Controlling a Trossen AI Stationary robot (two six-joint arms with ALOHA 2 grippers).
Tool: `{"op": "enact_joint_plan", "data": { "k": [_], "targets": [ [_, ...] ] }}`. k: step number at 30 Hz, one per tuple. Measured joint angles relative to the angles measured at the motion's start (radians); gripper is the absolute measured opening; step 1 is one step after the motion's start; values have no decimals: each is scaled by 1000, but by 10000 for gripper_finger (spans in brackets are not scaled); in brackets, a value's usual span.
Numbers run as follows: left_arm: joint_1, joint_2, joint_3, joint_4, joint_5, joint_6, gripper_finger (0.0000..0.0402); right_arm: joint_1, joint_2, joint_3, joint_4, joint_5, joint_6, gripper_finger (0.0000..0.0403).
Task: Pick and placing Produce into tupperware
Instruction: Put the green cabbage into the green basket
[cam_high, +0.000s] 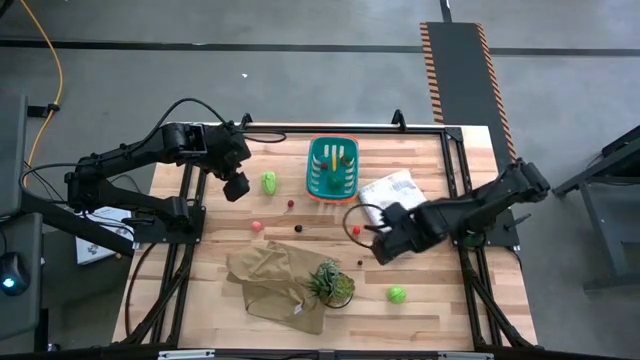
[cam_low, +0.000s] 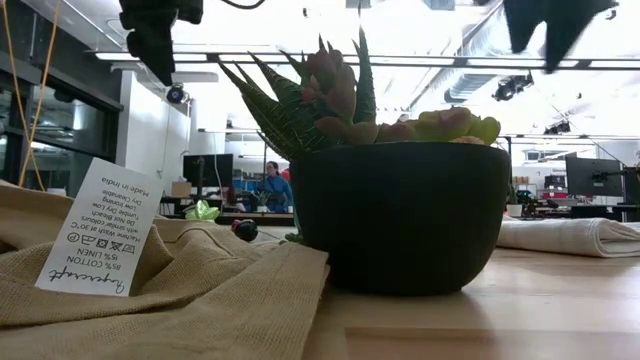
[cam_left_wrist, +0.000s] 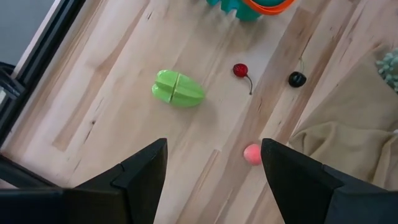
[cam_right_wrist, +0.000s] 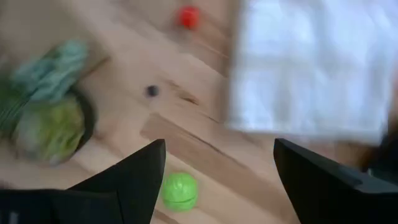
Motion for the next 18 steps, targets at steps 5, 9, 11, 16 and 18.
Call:
{"op": "enact_joint_plan", "data": {
  "k": [5,9,11,16,18],
  "targets": [
    [0,0,0,0,0,25,248,104,0,-33,-39,-12,511,289],
    [0,0,0,2,0,27,248,189,11,-44,-37,-19,776,289],
    [0,0,0,2,0,27,248,217,11,-44,-23,-21,853,289],
    [0,0,0,1,2,27,248,231,37,-44,35,-36,865,287],
    [0,0,0,1,4,28,248,225,52,-44,77,-26,855,285]
  ]
}}
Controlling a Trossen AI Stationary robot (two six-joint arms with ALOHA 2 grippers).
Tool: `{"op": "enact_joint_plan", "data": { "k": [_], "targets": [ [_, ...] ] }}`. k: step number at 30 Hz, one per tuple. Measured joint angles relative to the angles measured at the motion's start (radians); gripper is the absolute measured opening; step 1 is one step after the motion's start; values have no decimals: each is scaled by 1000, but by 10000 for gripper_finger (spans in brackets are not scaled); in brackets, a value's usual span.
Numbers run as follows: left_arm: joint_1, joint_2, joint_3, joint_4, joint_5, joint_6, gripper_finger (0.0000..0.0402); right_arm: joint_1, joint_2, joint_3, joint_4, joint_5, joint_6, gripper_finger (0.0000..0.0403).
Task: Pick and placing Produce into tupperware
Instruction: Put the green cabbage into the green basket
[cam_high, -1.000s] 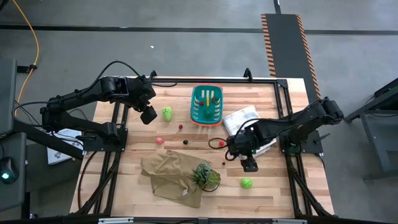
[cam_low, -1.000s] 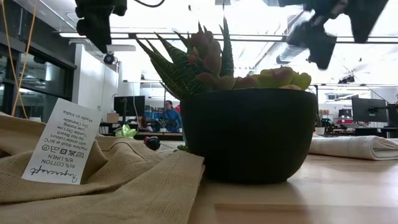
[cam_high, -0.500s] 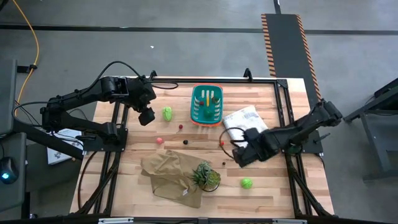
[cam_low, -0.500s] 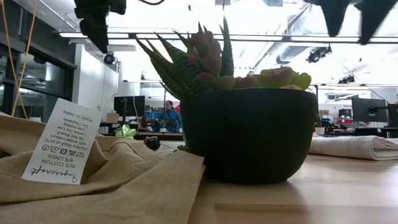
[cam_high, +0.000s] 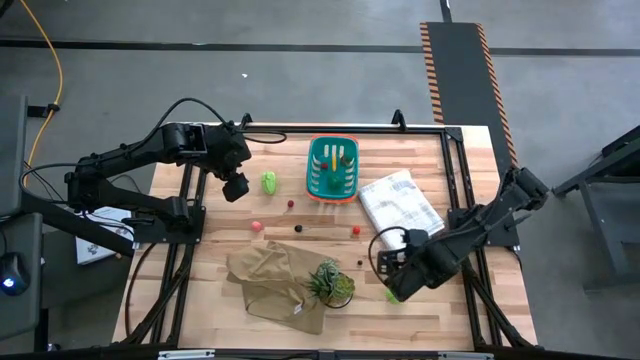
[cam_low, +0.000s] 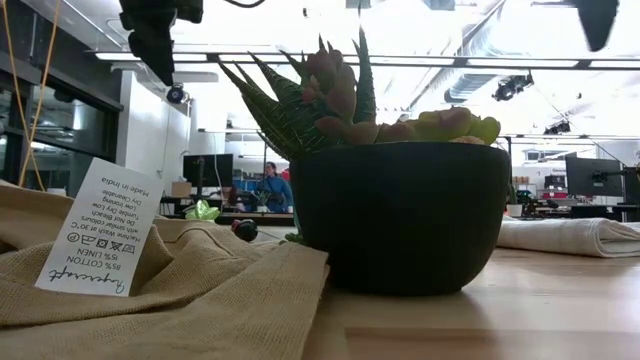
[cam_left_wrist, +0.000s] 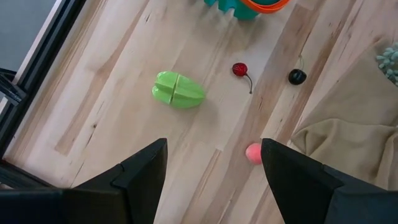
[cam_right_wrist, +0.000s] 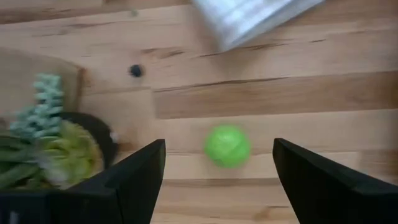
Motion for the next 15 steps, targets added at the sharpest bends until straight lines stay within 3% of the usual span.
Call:
{"op": "enact_joint_plan", "data": {
  "k": [6,15],
  "targets": [
    [0,0,0,0,0,25,248,1,50,0,117,35,-49,273],
    [0,0,0,0,0,25,248,45,109,0,117,57,21,252]
  ]
}}
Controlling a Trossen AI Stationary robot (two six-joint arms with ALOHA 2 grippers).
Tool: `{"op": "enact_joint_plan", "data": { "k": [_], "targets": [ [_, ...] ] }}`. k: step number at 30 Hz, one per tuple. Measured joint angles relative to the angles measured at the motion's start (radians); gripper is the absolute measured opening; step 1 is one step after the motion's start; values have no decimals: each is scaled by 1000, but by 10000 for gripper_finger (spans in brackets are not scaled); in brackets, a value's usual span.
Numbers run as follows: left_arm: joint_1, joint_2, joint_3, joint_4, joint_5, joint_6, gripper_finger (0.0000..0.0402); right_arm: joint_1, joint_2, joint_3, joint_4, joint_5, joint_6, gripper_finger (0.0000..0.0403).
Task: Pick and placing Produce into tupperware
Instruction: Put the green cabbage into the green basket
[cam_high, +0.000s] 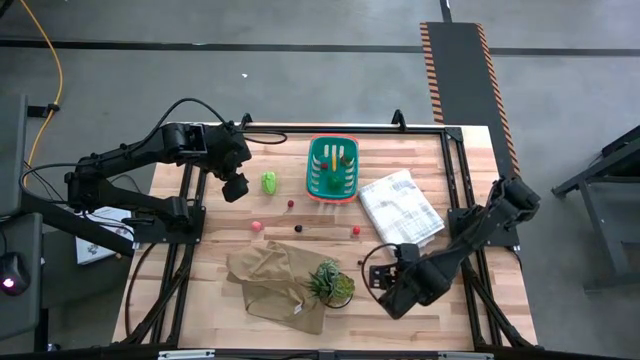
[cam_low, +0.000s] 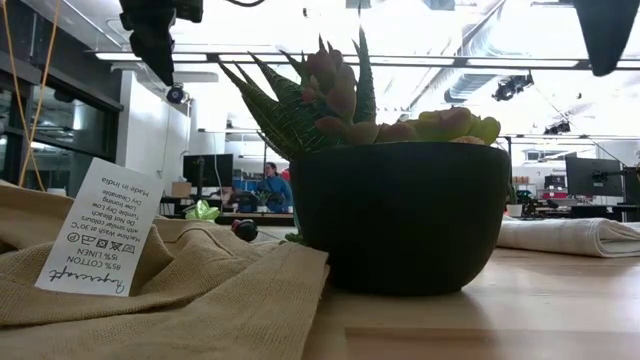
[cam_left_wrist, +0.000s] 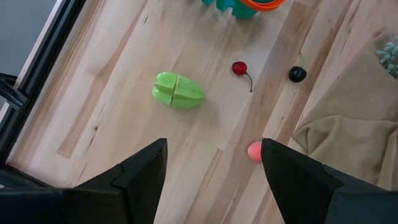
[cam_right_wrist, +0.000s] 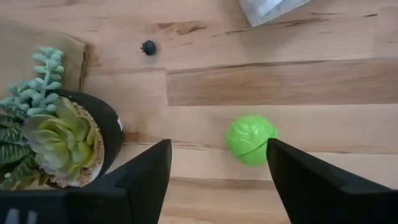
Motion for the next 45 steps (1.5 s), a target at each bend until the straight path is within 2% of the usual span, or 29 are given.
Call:
{"op": "enact_joint_plan", "data": {
  "k": [6,12,19,23,25,30,34,40,45],
  "targets": [
    [0,0,0,0,0,18,248,9,4,36,-8,73,-31,244],
    [0,0,0,0,0,26,248,-4,4,201,-124,166,-240,243],
    [0,0,0,0,0,23,248,-40,3,419,-382,218,-688,242],
    [0,0,0,0,0,15,248,-83,-12,471,-383,260,-1061,242],
    [0,0,0,1,0,12,248,-119,-28,484,-386,221,-1238,242],
    [0,0,0,6,0,13,248,-188,-103,434,-385,112,-1640,242],
    [0,0,0,7,0,14,248,-227,-204,361,-386,6,-1832,242],
    [0,0,0,8,0,14,248,-232,-352,202,-344,-87,-1979,242],
    [0,0,0,8,0,14,248,-197,-438,-6,-198,-169,-2028,242]
  ]
}}
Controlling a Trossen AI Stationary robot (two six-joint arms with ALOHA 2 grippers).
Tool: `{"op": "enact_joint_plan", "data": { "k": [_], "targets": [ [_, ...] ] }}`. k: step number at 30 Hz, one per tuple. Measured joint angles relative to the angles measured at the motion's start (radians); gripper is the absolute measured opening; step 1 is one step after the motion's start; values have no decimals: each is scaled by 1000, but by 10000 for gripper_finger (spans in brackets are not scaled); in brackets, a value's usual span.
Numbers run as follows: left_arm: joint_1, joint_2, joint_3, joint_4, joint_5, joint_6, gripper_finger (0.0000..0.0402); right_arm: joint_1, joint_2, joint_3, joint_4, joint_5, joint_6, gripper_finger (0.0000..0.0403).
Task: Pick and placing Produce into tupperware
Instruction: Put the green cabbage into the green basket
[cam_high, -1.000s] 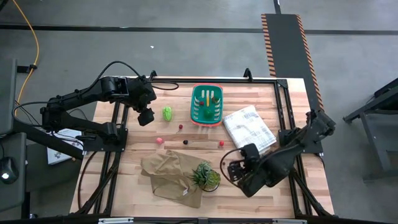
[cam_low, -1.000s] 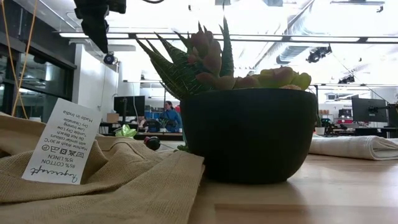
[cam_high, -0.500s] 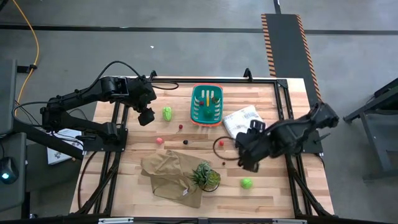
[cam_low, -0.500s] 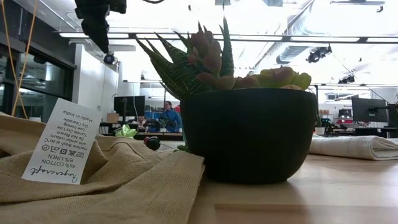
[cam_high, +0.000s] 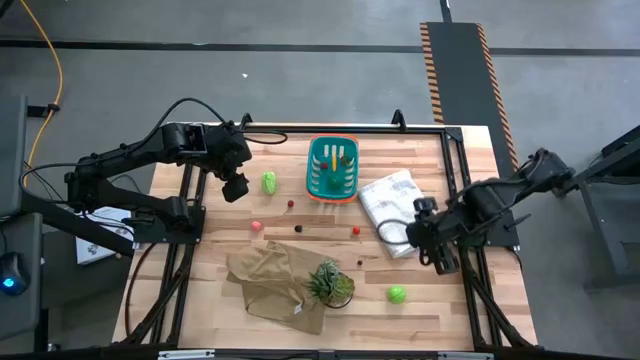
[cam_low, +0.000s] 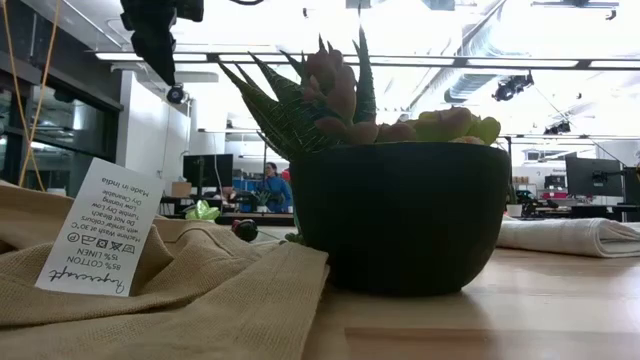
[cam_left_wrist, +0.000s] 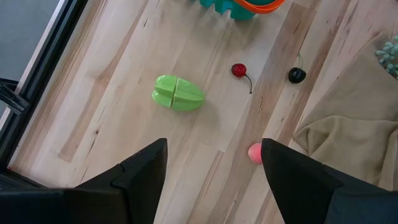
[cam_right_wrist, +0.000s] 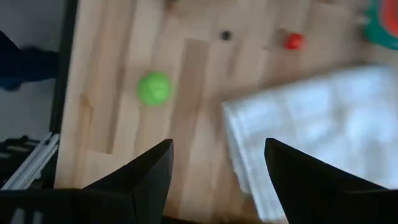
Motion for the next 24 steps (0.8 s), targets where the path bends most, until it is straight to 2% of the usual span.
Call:
{"op": "enact_joint_plan", "data": {
  "k": [3,8,12,15,24],
  "targets": [
    [0,0,0,0,0,0,248,37,-10,-117,150,-51,-33,242],
    [0,0,0,0,0,0,248,114,4,-260,352,-147,-239,242],
    [0,0,0,0,0,0,248,167,35,-303,389,-163,-315,242],
    [0,0,0,0,0,0,248,189,68,-325,400,-123,-350,242],
    [0,0,0,0,0,0,248,182,180,-344,443,-152,-448,273]
  ]
}}
